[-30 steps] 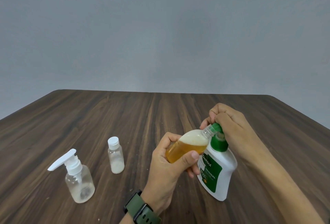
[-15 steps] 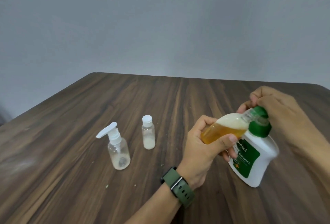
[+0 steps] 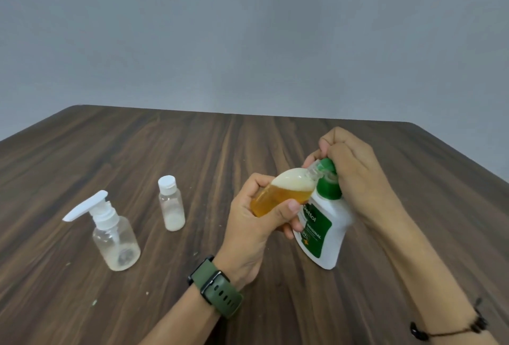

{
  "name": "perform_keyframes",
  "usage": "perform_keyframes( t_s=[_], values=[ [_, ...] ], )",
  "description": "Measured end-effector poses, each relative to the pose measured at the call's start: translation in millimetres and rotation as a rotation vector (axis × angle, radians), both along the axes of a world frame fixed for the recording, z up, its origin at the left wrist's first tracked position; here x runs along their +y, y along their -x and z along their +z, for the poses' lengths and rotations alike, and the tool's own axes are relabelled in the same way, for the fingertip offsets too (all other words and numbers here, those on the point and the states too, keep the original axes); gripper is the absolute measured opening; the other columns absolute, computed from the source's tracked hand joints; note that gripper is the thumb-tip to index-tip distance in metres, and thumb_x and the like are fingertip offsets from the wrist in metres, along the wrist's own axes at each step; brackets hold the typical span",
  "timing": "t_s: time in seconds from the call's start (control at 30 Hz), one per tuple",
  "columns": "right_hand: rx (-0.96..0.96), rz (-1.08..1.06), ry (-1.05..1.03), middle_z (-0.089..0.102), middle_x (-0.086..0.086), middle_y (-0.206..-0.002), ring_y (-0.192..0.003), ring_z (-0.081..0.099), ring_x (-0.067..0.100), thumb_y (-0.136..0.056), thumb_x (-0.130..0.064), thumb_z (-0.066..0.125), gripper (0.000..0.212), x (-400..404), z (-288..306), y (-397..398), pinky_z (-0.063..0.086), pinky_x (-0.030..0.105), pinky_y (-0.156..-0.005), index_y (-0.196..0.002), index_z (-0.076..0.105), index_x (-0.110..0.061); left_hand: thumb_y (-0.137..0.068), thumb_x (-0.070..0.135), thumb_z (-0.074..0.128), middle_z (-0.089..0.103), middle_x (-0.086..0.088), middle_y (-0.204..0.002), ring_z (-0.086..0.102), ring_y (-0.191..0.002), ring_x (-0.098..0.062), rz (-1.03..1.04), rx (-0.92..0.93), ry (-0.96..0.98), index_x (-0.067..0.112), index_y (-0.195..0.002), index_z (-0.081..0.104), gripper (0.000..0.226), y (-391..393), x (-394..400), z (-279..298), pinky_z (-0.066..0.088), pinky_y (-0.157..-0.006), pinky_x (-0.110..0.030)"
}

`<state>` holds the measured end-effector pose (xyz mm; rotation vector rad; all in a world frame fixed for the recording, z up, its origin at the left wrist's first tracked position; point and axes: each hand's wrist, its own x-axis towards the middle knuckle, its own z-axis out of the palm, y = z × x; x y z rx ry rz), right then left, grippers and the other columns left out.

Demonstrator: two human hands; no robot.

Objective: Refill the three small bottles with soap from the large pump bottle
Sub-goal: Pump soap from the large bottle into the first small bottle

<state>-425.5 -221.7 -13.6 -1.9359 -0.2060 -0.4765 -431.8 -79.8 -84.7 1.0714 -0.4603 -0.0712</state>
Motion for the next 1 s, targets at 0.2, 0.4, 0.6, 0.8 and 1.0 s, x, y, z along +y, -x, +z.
perform_keyframes(
  t_s=[0.2, 0.4, 0.6, 0.8, 1.0],
  values=[
    [-0.005, -0.015, 0.033, 0.059, 0.029, -0.085, -0.069, 0.051, 0.035, -0.082, -0.024, 0.035, 0.02, -2.7, 0.2, -1.9, 0.046, 0.047, -0.066, -0.064, 0.043, -0.023, -0.057, 0.027, 0.082, 0.07, -0.013, -0.088, 0.062, -0.056, -0.016, 0.0, 0.021, -0.009, 0.024, -0.084, 0.063, 0.033, 2.1, -2.7, 0.3, 0.049, -0.047, -0.023],
    [0.012, 0.017, 0.046, 0.06, 0.025, -0.086, -0.071, 0.051, 0.026, -0.082, -0.025, 0.035, 0.021, -5.6, 1.5, -6.0, 0.044, 0.042, -0.068, -0.063, 0.044, -0.026, -0.05, 0.042, 0.087, 0.07, -0.014, -0.089, 0.061, -0.055, -0.016, -0.019, 0.006, 0.015, 0.026, -0.082, 0.065, 0.042, 4.0, -2.6, 4.0, 0.049, -0.046, -0.023],
    [0.008, 0.004, 0.042, 0.06, 0.027, -0.086, -0.069, 0.05, 0.025, -0.083, -0.027, 0.034, 0.019, -7.0, -5.9, -10.4, 0.042, 0.037, -0.065, -0.067, 0.043, -0.023, -0.052, 0.036, 0.085, 0.07, -0.015, -0.091, 0.061, -0.055, -0.016, -0.008, 0.037, 0.0, 0.025, -0.083, 0.065, 0.039, 3.9, -2.2, 2.8, 0.049, -0.047, -0.022],
    [0.012, 0.015, 0.034, 0.058, 0.028, -0.085, -0.068, 0.049, 0.025, -0.081, -0.025, 0.034, 0.02, -8.9, -6.1, -10.7, 0.041, 0.037, -0.065, -0.063, 0.042, -0.023, -0.048, 0.044, 0.087, 0.07, -0.012, -0.09, 0.061, -0.055, -0.016, -0.02, 0.04, -0.003, 0.026, -0.084, 0.065, 0.046, 4.5, -3.7, 2.6, 0.049, -0.047, -0.022],
    [0.009, 0.02, 0.042, 0.059, 0.026, -0.085, -0.07, 0.051, 0.026, -0.081, -0.026, 0.034, 0.02, -8.9, -3.4, -10.0, 0.043, 0.038, -0.066, -0.063, 0.043, -0.024, -0.051, 0.043, 0.085, 0.07, -0.013, -0.091, 0.062, -0.057, -0.016, -0.028, 0.031, -0.024, 0.024, -0.087, 0.063, 0.046, 4.5, -3.3, 3.2, 0.049, -0.047, -0.022]
  ],
)
